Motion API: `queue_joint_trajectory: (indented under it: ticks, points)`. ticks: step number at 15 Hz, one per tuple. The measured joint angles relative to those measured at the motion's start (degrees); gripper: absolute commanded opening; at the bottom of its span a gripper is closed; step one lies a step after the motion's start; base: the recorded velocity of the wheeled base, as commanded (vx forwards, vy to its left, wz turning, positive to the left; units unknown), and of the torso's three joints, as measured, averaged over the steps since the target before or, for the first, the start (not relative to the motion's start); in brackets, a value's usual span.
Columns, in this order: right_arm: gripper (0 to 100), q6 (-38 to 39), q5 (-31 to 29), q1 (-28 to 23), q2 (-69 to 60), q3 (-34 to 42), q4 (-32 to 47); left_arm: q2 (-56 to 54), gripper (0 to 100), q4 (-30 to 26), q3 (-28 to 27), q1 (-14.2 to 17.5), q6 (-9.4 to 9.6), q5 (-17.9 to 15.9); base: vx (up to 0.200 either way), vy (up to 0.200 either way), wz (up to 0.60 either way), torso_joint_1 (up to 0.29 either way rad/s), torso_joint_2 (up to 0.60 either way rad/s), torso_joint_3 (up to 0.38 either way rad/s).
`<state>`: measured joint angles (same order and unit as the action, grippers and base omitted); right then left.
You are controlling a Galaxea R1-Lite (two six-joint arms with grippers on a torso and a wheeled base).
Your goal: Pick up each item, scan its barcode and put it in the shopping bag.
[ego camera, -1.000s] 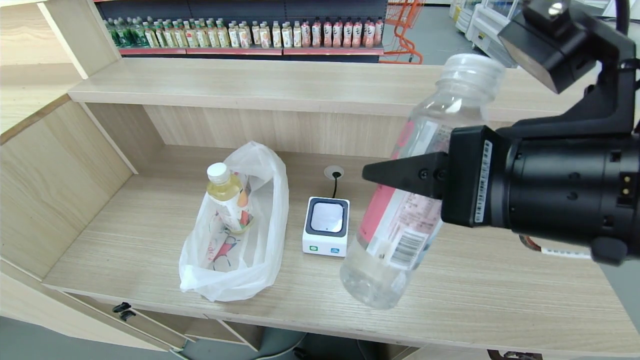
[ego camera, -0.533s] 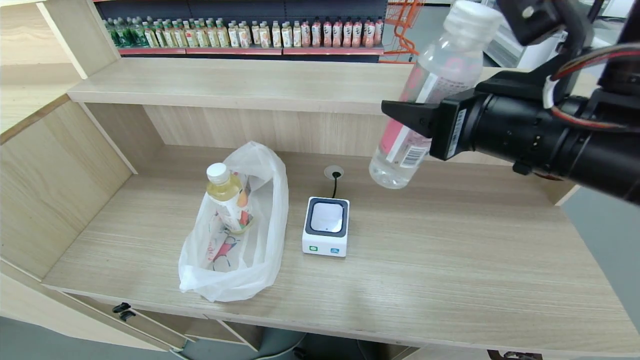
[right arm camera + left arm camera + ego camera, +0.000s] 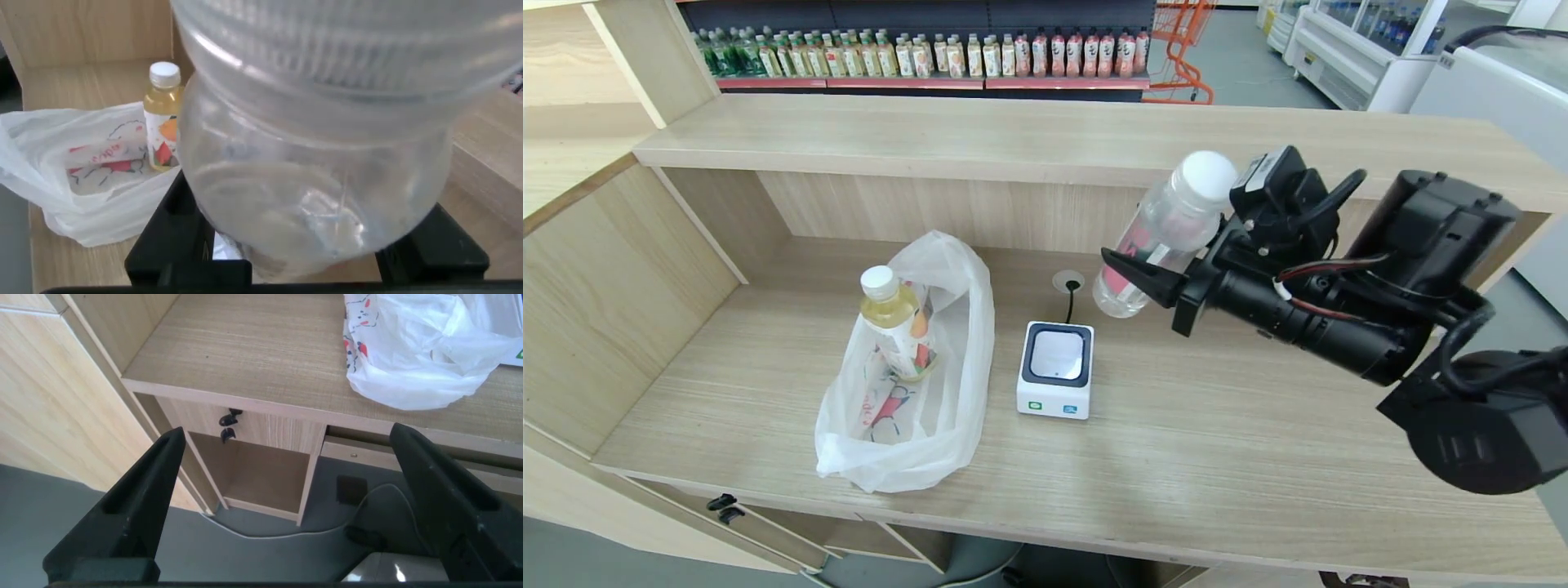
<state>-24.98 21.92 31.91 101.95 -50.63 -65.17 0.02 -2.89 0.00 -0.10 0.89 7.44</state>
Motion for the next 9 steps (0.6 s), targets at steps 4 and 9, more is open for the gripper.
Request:
queue_joint_trajectory:
  ticks: [4,9]
  points:
    - [0,-0.4,3.1,-1.8,7.7,0.9,-11.4,0.0,100,0.0,0.0,0.0,0.0,0.0,0.0,0.0,0.0,0.0,0.0,0.0]
    - [0,-2.3,5.5,-2.0,14.2,1.7,-20.9,0.0,100,0.0,0.0,0.0,0.0,0.0,0.0,0.0,0.0,0.0,0.0,0.0]
